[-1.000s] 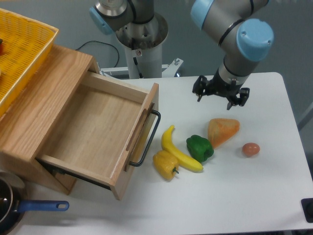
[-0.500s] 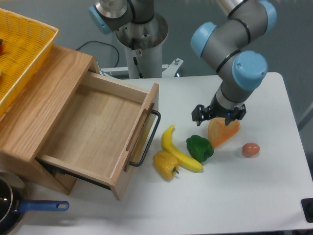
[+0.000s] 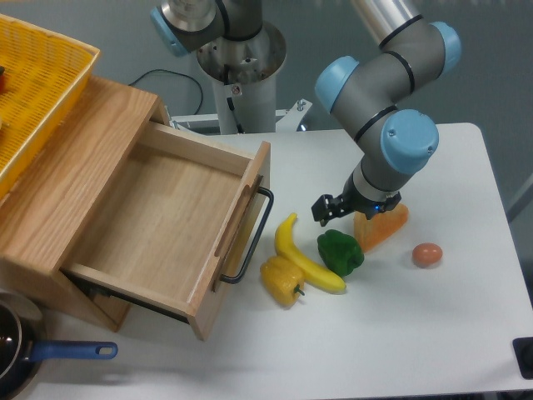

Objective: Pick up the banana
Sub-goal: 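Move the gripper down toward the yellow banana beside the green pepper, then lower the gripper onto the banana's stem end near the yellow pepper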

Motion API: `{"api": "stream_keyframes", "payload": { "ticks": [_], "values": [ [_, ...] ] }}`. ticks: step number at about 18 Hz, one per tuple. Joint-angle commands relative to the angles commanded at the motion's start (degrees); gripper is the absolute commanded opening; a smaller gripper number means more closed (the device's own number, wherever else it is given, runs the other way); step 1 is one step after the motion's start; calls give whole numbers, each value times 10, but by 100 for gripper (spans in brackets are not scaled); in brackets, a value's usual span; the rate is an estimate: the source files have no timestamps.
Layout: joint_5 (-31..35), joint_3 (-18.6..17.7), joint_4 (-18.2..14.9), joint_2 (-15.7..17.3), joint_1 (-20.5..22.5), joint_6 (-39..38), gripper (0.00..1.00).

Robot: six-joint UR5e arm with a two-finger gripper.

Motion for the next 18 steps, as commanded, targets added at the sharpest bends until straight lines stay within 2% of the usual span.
{"api": "stream_keyframes", "payload": {
  "ticks": [4, 7, 13, 18],
  "values": [
    [-1, -9, 4, -17, -5, -49, 100],
    [-3, -8, 25, -32, -16, -53, 100],
    [5, -12, 23, -38, -30, -77, 100],
    [9, -12, 25, -55, -49, -104, 100]
  ]
}}
